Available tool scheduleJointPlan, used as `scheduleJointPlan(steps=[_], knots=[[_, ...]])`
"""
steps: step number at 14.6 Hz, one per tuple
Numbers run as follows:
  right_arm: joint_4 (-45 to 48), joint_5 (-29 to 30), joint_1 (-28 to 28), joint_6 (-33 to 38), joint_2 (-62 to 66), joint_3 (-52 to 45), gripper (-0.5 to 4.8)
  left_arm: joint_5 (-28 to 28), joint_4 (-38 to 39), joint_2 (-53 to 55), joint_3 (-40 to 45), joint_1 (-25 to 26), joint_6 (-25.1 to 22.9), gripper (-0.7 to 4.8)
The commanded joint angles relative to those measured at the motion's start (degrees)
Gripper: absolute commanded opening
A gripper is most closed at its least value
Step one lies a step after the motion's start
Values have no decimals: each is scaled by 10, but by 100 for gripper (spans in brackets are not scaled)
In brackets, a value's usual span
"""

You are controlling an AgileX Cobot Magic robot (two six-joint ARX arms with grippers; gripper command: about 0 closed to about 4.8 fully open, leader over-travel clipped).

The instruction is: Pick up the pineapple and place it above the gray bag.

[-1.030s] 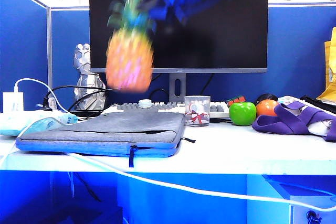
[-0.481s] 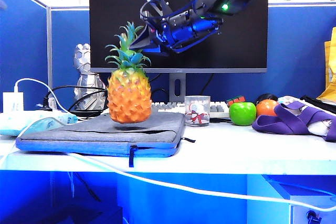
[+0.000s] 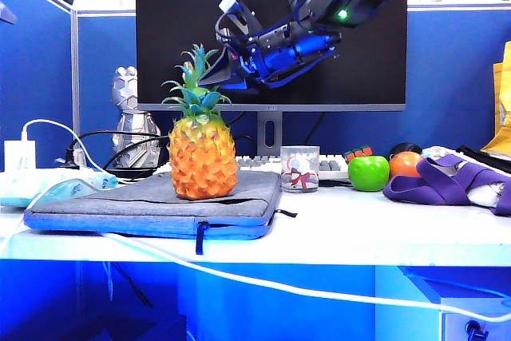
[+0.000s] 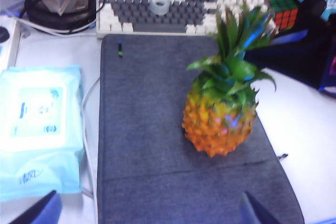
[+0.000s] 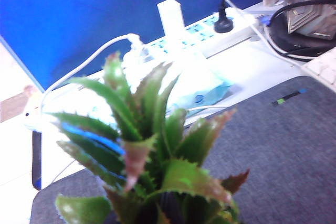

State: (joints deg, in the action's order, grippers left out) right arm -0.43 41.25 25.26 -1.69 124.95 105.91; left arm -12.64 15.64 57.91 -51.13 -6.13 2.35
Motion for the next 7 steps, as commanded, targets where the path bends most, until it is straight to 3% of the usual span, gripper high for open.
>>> scheduleJointPlan(steps=[1,3,4,5,7], knots=[[-10,11,1,-3,15,2,-5,-3,-15,-1,-2,0,1,479],[0,12,1,2,14,2,-5,-3,-16,-1,-2,0,1,479],[16,26,1,21,14,2,63,-3,-16,-1,-2,0,1,479],[26,24,1,40,14,2,176,-3,-15,-1,-2,0,1,479],[47,24,1,66,14,2,251,-3,-15,-1,-2,0,1,479]])
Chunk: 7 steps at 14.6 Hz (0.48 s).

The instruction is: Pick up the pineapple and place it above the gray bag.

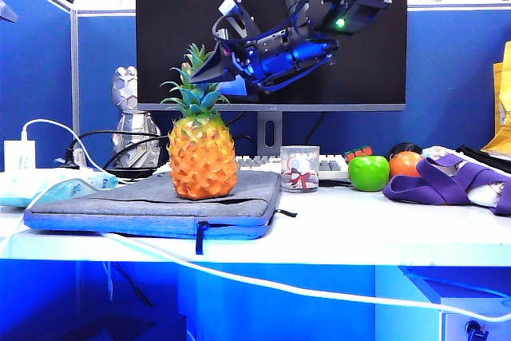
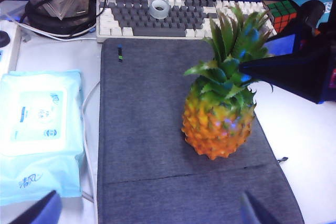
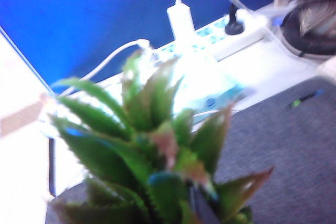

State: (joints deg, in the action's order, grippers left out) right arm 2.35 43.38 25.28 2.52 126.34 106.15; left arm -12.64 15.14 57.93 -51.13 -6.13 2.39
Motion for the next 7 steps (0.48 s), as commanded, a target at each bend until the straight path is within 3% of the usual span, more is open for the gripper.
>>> scheduleJointPlan(steps=[1,2,4,5,6,7], knots=[[26,4,1,36,-1,2,316,-5,-10,-2,-2,0,2,479],[27,4,1,37,-4,2,364,-7,-10,-2,-2,0,7,479],[33,2,1,37,-10,2,369,-7,-10,-2,-2,0,10,479],[40,2,1,41,-14,2,330,-7,-10,-2,-2,0,10,479],[44,4,1,41,-16,2,237,-7,-10,-2,-2,0,10,479],[49,5,1,41,-17,2,251,-7,-10,-2,-2,0,10,479]])
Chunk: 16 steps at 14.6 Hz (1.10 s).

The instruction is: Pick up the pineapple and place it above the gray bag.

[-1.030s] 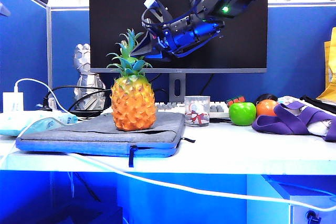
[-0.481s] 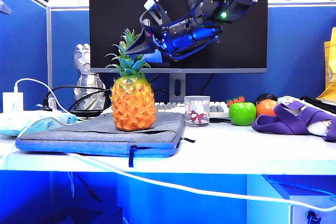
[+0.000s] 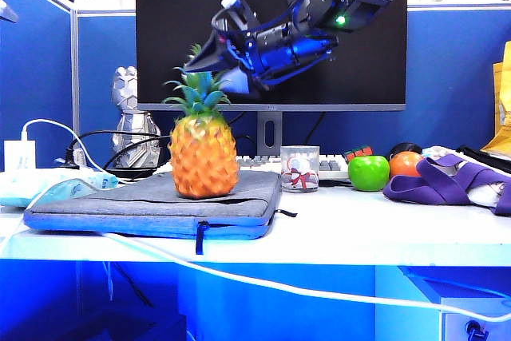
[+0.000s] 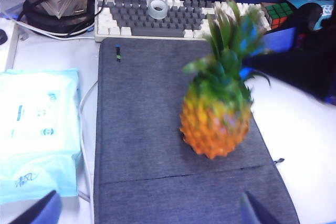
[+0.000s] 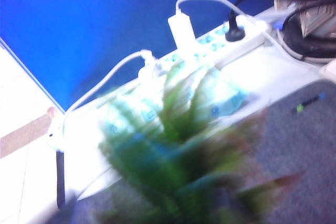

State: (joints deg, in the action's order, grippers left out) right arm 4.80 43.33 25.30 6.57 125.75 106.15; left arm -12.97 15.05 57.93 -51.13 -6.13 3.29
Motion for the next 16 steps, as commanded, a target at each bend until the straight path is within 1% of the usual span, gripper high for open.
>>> scheduleJointPlan(steps=[1,2,4,7,9,10,12,14,15,16], knots=[[26,5,0,4,-12,3,334,-4,-8,-2,-2,0,1,479],[25,4,0,13,-12,4,432,-10,-8,-2,-2,0,2,479],[23,3,0,16,-12,5,474,-14,-8,-2,-2,0,2,479],[23,4,0,25,-12,6,479,-14,-5,-2,-2,0,2,479],[-4,-1,-5,22,-13,17,479,-14,-5,-2,-2,0,1,479],[-15,-12,-14,22,-18,17,479,-14,-5,-2,-2,0,1,479],[-39,-12,-26,20,-30,17,479,-14,-6,-2,-2,0,1,479],[-67,0,-38,11,-43,17,479,-14,-6,-2,-2,0,1,479],[-80,22,-45,11,-48,17,479,-14,-6,-2,-2,0,2,479],[-95,30,-49,11,-51,17,479,-14,-6,-2,-2,0,2,479]])
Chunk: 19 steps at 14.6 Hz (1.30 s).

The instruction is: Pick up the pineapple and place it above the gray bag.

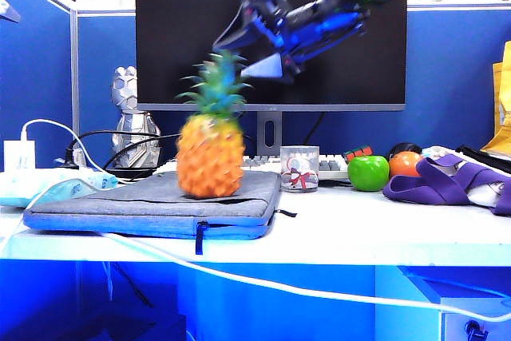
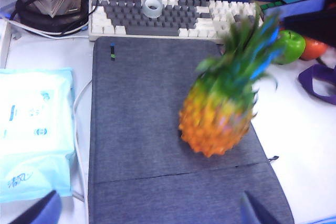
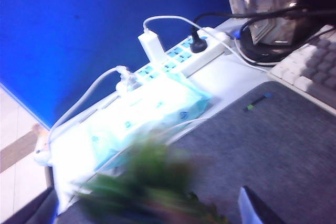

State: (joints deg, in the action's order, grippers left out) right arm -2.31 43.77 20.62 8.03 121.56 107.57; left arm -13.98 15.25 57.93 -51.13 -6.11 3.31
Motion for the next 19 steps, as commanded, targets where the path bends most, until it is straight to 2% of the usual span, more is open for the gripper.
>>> scheduleJointPlan(steps=[1,5,6,9,11,14,16,17,19], knots=[[-40,27,-3,-9,-10,3,479,-4,-8,-2,-2,0,2,479],[-150,7,-31,-99,-74,3,479,10,-10,-18,-2,5,-3,479],[-174,6,-44,-101,-107,3,479,17,-16,-37,-2,10,-11,479],[-275,10,-74,-109,-221,3,479,85,-9,-121,-3,10,-18,479],[-348,-3,-77,-143,-295,3,479,106,6,-155,-3,10,-18,479],[-416,-162,-74,-187,-448,1,479,131,84,-178,-3,10,-31,479],[-392,-205,-74,-188,-545,-30,479,131,95,-180,-3,10,-31,479],[-364,-256,-74,-187,-630,-93,479,114,93,-184,-3,10,-27,479],[-307,-323,-74,-161,-746,-234,479,99,91,-191,-2,10,-23,479]])
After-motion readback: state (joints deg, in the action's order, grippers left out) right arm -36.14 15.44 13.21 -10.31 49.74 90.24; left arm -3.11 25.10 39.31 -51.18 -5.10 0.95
